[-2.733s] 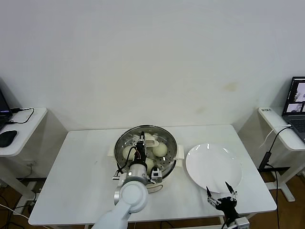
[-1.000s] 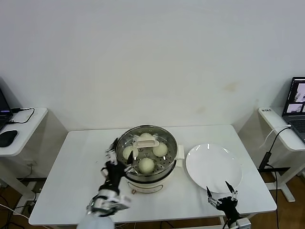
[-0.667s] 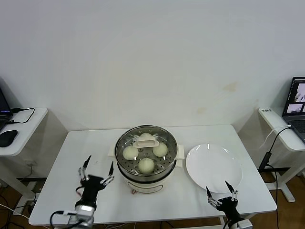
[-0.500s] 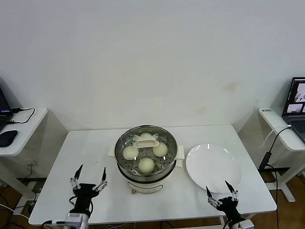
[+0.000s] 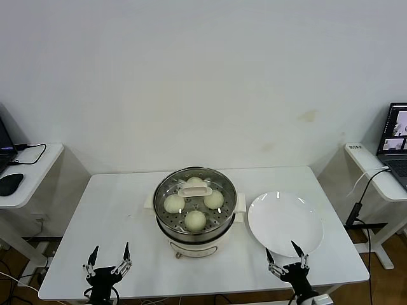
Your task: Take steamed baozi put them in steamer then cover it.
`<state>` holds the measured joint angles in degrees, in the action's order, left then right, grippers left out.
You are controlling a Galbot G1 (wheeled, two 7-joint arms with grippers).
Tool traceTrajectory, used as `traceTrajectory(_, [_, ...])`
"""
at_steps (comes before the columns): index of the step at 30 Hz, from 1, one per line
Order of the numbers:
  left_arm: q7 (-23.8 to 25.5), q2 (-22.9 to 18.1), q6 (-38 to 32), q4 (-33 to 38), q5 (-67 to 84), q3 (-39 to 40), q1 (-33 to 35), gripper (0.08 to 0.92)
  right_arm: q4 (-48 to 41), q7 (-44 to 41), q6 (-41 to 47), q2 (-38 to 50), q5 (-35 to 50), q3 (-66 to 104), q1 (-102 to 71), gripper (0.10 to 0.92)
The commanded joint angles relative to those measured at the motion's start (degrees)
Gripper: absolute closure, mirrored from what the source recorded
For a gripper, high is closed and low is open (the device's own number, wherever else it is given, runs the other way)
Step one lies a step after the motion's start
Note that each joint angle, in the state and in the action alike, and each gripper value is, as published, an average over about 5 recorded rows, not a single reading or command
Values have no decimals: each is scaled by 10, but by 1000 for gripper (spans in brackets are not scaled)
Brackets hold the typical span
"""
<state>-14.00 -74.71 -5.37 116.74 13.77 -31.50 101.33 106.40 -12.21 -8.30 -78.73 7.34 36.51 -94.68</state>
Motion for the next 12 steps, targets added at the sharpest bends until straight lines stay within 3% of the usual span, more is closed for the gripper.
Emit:
traceTrajectory(1, [22, -7, -15, -10, 30, -16, 23, 177, 10, 16, 28, 16, 28, -33, -3, 203])
traceTrajectory(12, [25, -6, -14, -22, 17, -10, 14, 177, 14, 13, 33, 22, 34, -23, 4, 203])
